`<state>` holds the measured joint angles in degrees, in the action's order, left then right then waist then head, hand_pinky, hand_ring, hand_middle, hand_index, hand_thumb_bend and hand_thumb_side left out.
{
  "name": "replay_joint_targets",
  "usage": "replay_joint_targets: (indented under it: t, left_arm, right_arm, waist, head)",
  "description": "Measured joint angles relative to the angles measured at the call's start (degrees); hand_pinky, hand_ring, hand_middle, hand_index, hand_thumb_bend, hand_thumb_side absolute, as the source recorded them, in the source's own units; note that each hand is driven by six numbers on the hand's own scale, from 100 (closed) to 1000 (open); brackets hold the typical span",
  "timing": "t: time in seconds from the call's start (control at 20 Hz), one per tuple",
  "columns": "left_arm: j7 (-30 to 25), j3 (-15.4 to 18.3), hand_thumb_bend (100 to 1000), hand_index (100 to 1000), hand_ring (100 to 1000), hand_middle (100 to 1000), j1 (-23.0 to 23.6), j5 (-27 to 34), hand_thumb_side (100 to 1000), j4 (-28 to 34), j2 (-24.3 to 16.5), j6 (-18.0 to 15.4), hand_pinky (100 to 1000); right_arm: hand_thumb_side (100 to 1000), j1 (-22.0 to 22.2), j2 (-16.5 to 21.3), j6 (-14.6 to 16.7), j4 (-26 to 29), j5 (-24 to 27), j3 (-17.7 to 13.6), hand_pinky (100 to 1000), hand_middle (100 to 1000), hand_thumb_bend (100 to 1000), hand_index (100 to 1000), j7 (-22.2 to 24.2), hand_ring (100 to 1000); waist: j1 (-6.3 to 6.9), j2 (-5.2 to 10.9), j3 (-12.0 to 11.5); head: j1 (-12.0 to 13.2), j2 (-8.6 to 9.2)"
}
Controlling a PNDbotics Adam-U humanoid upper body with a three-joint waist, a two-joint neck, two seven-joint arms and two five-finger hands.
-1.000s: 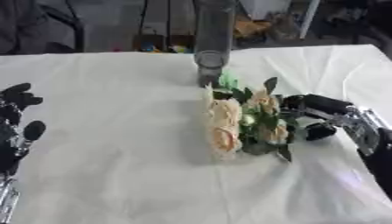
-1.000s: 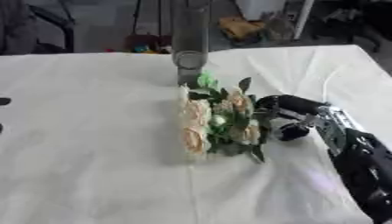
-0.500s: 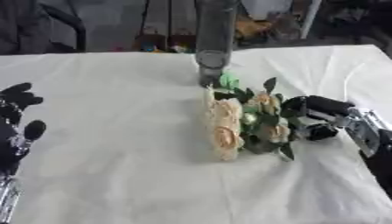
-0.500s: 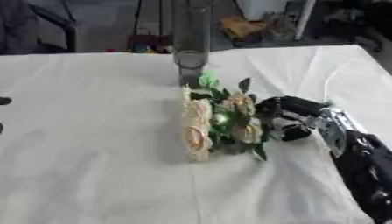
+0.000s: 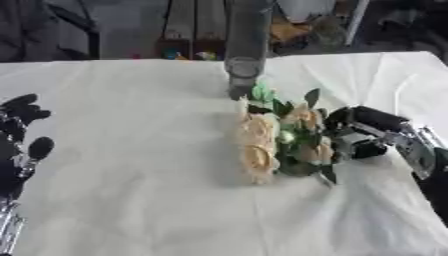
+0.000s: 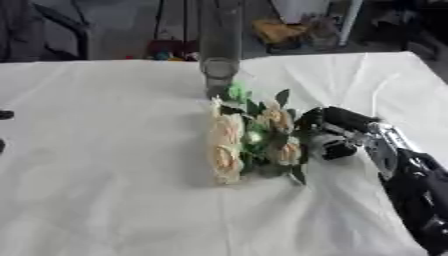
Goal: Arrange flowers into the vase.
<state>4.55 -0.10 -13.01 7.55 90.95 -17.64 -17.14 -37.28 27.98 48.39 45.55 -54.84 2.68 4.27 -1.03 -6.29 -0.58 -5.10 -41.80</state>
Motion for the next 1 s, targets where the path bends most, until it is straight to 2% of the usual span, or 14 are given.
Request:
replay_joint_targets:
  t: [0.05,0.1,0.15,0.2,0.3,0.45,0.6,0.85,1.0]
  left_arm:
    - [0.0,0.0,1000,647,681,760,0.0,0.0,499,0.0,0.0,0.0,919]
    - [0.0,0.0,1000,647,681,760,0.0,0.0,499,0.0,0.0,0.0,918]
    - [0.0,0.0,1000,647,681,760,0.0,0.0,499,0.0,0.0,0.0,918]
    - [0.0,0.0,1000,647,681,760,0.0,0.0,500,0.0,0.0,0.0,918]
    - [0.0,0.0,1000,647,681,760,0.0,0.0,500,0.0,0.0,0.0,918]
    - [0.0,0.0,1000,647,681,760,0.0,0.0,501,0.0,0.0,0.0,918]
    - [0.0,0.0,1000,647,681,760,0.0,0.0,501,0.0,0.0,0.0,918]
    - [0.0,0.0,1000,646,680,760,0.0,0.2,502,0.0,0.0,0.0,918]
    - [0.1,0.0,1000,646,680,759,0.0,0.2,502,0.0,0.0,0.0,917]
  right_arm:
    - [100,0.0,0.0,-0.4,0.1,0.2,-0.2,320,398,213,568,-1.3,489]
    - [100,0.0,0.0,-0.7,0.2,0.4,-0.2,230,347,202,523,-2.6,451]
    - [100,0.0,0.0,-1.1,0.4,0.6,-0.3,223,342,201,519,-3.9,447]
    - [100,0.0,0.0,-1.6,0.5,0.8,-0.3,149,306,185,487,-5.1,417]
    - [100,0.0,0.0,-2.6,0.7,1.0,-0.4,100,286,170,469,-7.4,395]
    - [100,0.3,0.0,-4.4,0.7,1.0,-0.6,100,250,171,440,-10.5,358]
    - [114,0.5,0.0,-5.9,0.5,0.9,-0.6,100,184,103,394,-13.6,292]
    - [152,0.5,0.0,-7.3,-0.4,0.4,-0.9,100,109,100,370,-17.8,228]
    - [250,0.5,0.0,-7.3,-0.7,0.2,-0.9,100,100,100,323,-19.1,189]
  waist:
    - [0.01,0.0,0.0]
    - [0.01,0.0,0.0]
    - [0.01,0.0,0.0]
    - [0.01,0.01,0.0]
    - [0.04,0.01,-0.1]
    - [0.08,0.01,-0.1]
    - [0.12,0.01,-0.1]
    - [0.27,0.01,-0.1]
    - [0.28,0.01,-0.1]
  head:
    - [0.0,-0.01]
    - [0.0,-0.02]
    - [0.0,-0.03]
    - [0.0,-0.04]
    - [0.0,-0.16]
    - [0.0,-0.24]
    - [0.0,-0.27]
    - [0.0,-0.4]
    - [0.0,-0.41]
